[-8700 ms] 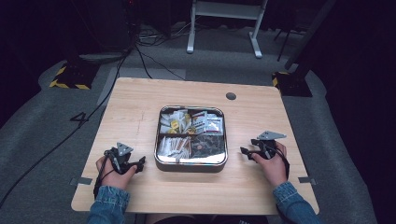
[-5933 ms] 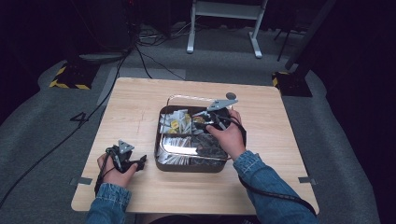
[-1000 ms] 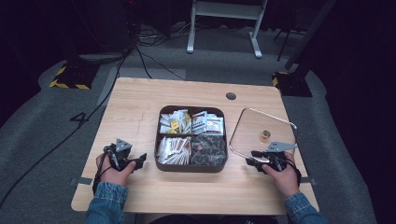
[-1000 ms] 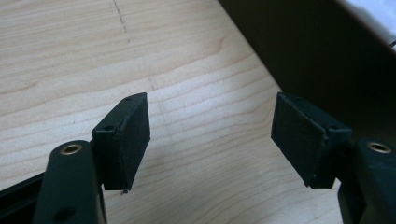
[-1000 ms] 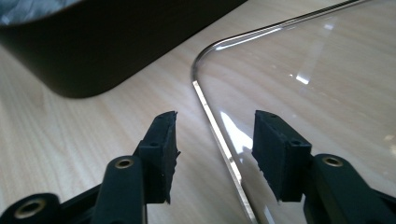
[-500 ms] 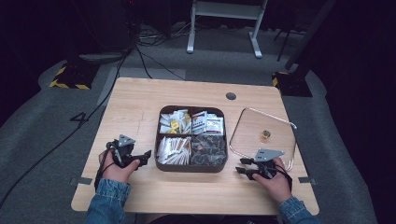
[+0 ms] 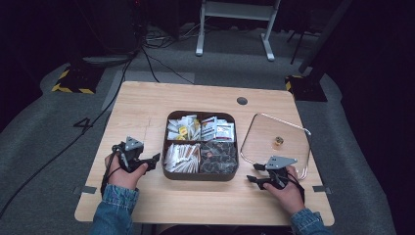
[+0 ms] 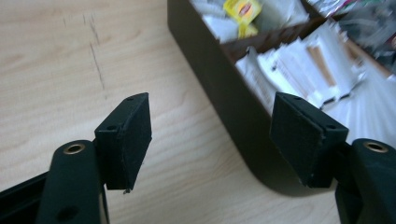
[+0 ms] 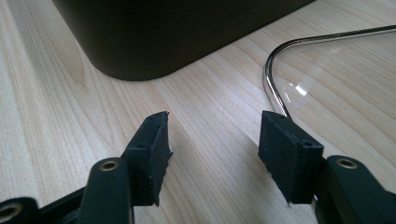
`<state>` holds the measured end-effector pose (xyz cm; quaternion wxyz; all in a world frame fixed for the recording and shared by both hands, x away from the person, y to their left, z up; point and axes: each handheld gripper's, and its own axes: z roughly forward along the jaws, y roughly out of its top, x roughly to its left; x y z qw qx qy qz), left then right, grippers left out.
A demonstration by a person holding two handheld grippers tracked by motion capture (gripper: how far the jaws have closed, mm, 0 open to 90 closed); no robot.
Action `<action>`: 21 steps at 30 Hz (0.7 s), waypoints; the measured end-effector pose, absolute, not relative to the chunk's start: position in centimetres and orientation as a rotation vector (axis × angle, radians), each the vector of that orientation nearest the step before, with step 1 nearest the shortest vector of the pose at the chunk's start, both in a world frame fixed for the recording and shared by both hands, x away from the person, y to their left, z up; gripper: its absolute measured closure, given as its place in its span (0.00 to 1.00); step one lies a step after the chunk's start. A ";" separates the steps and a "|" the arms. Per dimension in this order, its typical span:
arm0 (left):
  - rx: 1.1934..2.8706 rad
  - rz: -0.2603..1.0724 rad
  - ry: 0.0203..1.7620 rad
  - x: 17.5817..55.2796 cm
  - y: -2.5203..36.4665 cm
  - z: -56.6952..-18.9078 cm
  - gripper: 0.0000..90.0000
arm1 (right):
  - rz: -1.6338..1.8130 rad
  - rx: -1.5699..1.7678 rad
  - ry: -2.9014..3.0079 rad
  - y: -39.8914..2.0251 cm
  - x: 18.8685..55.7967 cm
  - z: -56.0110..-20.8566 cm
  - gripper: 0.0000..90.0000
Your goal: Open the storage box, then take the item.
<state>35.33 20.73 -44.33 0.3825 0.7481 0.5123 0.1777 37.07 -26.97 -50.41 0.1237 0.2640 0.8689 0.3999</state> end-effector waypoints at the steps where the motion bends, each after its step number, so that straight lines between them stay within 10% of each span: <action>1: 1.910 0.462 1.286 35.4 20.4 -43.8 0.35 | 1.165 0.767 2.531 -27.0 37.1 -50.4 0.48; 21: 1.964 0.532 1.118 36.1 15.9 -43.1 0.33 | 1.167 0.763 2.530 -27.0 36.9 -50.4 0.47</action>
